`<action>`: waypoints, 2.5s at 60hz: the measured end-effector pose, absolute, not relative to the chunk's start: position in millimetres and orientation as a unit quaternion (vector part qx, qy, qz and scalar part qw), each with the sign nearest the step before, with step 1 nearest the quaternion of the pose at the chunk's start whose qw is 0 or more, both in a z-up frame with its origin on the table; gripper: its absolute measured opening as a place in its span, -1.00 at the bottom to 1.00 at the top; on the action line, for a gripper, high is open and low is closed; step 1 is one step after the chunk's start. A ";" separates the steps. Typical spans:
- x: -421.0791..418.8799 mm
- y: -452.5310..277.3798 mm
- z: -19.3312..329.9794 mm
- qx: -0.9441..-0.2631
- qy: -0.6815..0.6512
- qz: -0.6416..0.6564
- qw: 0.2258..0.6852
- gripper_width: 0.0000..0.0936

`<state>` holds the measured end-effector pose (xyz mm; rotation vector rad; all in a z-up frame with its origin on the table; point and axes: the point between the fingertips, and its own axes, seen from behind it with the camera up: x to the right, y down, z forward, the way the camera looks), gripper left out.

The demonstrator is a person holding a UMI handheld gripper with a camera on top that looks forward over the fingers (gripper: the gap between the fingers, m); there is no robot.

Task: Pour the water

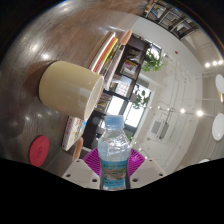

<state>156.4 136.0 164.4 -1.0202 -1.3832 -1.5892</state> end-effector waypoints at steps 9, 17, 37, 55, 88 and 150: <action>142.6 146.0 153.6 -0.325 -0.597 -0.652 0.336 -0.38; 145.0 151.2 153.7 -0.287 -0.613 -0.664 0.318 -0.38; 162.0 135.1 202.8 -0.480 -0.451 -0.567 0.495 -0.38; 218.3 122.7 209.1 -0.711 -0.066 -0.203 0.670 -0.35; 217.1 127.4 84.2 -0.766 0.032 -0.033 0.641 -0.36; 67.5 -107.6 58.5 -0.830 0.050 0.022 0.555 0.81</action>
